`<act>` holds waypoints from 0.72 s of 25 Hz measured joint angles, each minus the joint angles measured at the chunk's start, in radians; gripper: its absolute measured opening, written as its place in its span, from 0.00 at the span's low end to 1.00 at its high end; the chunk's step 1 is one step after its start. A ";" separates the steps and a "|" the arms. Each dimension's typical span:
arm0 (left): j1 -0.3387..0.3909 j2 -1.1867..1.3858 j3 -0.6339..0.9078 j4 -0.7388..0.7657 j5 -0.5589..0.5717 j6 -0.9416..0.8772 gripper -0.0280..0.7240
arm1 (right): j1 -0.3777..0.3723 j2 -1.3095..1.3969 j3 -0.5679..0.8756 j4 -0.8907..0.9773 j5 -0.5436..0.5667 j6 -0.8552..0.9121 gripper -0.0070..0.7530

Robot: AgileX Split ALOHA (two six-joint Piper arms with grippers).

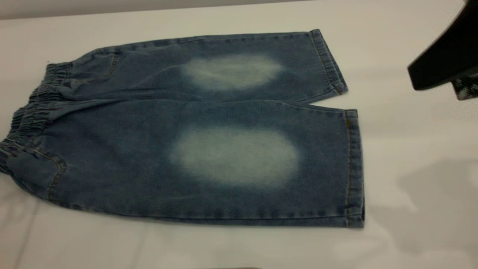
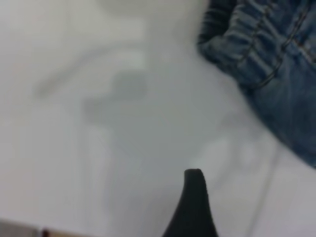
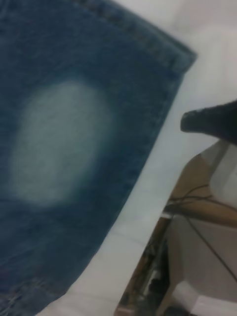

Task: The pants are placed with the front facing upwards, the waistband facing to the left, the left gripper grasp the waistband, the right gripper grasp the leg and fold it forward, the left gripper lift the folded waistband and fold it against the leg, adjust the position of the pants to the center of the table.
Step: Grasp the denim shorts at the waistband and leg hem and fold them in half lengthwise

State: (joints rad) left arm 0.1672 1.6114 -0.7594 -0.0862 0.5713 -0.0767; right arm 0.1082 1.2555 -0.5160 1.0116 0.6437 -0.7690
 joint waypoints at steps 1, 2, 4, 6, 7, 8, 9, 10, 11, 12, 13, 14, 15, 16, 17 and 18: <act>0.001 0.041 -0.014 -0.022 -0.009 0.020 0.76 | 0.000 0.002 0.000 0.022 -0.005 -0.020 0.65; 0.002 0.080 -0.030 -0.045 -0.017 0.031 0.76 | 0.000 0.004 0.000 0.034 -0.008 -0.035 0.65; 0.002 0.141 -0.057 -0.073 -0.037 0.039 0.76 | 0.000 0.006 0.000 0.056 -0.016 -0.053 0.65; 0.002 0.186 -0.073 -0.088 -0.053 0.041 0.76 | 0.000 0.007 0.000 0.060 -0.020 -0.058 0.65; 0.002 0.197 -0.079 -0.093 -0.057 0.041 0.76 | 0.000 0.007 0.000 0.062 -0.021 -0.060 0.65; 0.002 0.205 -0.083 -0.094 -0.062 0.039 0.76 | 0.000 0.007 0.000 0.063 -0.021 -0.060 0.65; 0.002 0.210 -0.084 -0.094 -0.067 0.033 0.76 | 0.000 0.007 0.000 0.063 -0.021 -0.060 0.65; 0.002 0.214 -0.085 -0.094 -0.073 0.027 0.76 | 0.000 0.007 0.000 0.064 -0.023 -0.060 0.65; 0.002 0.220 -0.086 -0.095 -0.085 0.023 0.76 | 0.000 0.007 0.000 0.064 -0.026 -0.061 0.65; 0.002 0.229 -0.086 -0.095 -0.097 0.019 0.76 | 0.000 0.007 0.000 0.064 -0.029 -0.061 0.65; 0.002 0.241 -0.086 -0.097 -0.106 0.018 0.76 | 0.000 0.007 0.000 0.065 -0.033 -0.061 0.65; 0.002 0.252 -0.086 -0.099 -0.116 0.018 0.76 | 0.000 0.007 0.000 0.065 -0.037 -0.061 0.65; 0.002 0.267 -0.086 -0.100 -0.125 0.016 0.76 | 0.000 0.007 0.000 0.065 -0.040 -0.061 0.65; 0.002 0.281 -0.086 -0.102 -0.134 0.016 0.76 | 0.000 0.007 0.000 0.065 -0.041 -0.061 0.65; 0.002 0.292 -0.086 -0.106 -0.146 0.016 0.76 | 0.000 0.007 0.000 0.065 -0.043 -0.061 0.65; 0.003 0.305 -0.086 -0.116 -0.161 0.016 0.76 | 0.000 0.007 0.000 0.065 -0.043 -0.061 0.65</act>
State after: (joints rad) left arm 0.1699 1.9166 -0.8457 -0.2018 0.4099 -0.0608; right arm 0.1082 1.2629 -0.5160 1.0771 0.6011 -0.8296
